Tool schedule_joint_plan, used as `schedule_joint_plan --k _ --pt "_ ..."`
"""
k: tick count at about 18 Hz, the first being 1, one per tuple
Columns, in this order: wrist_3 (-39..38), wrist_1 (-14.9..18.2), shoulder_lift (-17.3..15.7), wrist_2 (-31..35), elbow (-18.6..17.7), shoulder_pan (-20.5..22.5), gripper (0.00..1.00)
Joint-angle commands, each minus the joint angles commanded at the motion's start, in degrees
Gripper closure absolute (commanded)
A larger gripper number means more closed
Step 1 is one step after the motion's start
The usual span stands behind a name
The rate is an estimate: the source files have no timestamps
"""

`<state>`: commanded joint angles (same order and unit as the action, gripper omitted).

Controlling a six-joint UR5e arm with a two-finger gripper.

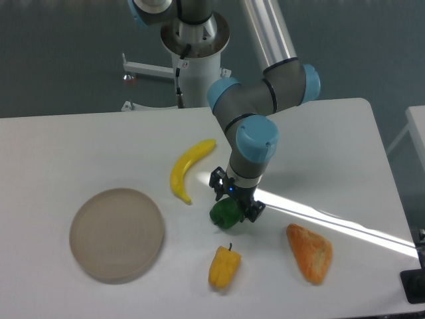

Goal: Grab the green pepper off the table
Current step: 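Lift the grasped green pepper up off the table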

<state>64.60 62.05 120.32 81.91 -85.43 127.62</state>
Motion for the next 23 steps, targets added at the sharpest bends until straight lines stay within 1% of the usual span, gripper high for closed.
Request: schedule_joint_plan --k 1,3,6,9,11,12,14,15,18,20,23 --pt "0.1 0.0 -0.1 0.0 0.0 0.0 0.59" --pt "0.0 0.1 -0.1 0.1 0.1 0.0 0.63" --pt "0.2 0.2 -0.2 0.2 0.3 0.0 0.63" --pt "1.1 0.9 -0.6 2.5 2.2 0.3 0.63" --pt "1.4 2.7 -1.4 4.1 4.1 0.5 0.63" --pt "1.6 4.3 -1.8 4.1 5.7 0.6 0.63" --pt "2.0 8.9 -2.9 4.1 8.6 1.1 0.63" --pt "2.6 10.2 -3.1 4.2 9.8 1.3 0.63" --pt "4.1 11.2 -4.4 5.9 11.6 1.2 0.63" --pt "4.1 12.7 -4.8 5.9 13.2 1.2 0.63" --pt "4.1 12.7 -4.7 5.9 13.5 1.1 0.63"
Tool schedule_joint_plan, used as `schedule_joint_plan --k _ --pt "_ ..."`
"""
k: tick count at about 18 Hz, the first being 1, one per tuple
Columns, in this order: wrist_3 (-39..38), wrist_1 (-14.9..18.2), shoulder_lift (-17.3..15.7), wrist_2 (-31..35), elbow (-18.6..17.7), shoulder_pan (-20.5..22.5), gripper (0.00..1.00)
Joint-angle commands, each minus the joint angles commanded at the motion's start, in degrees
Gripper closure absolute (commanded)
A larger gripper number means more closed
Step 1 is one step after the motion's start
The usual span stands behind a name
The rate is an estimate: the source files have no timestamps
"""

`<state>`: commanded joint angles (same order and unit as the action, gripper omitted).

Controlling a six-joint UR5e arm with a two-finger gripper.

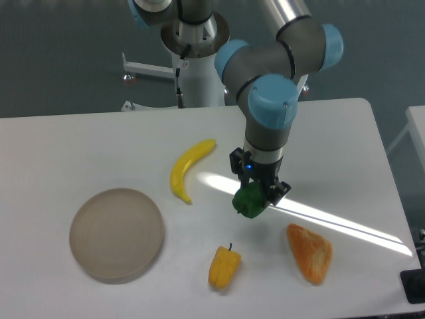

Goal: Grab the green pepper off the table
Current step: 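Lift the grasped green pepper up off the table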

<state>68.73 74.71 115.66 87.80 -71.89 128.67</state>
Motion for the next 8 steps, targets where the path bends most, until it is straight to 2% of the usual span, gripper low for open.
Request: schedule_joint_plan --k 8 --pt "0.0 -0.3 0.3 0.0 0.5 0.1 0.63"
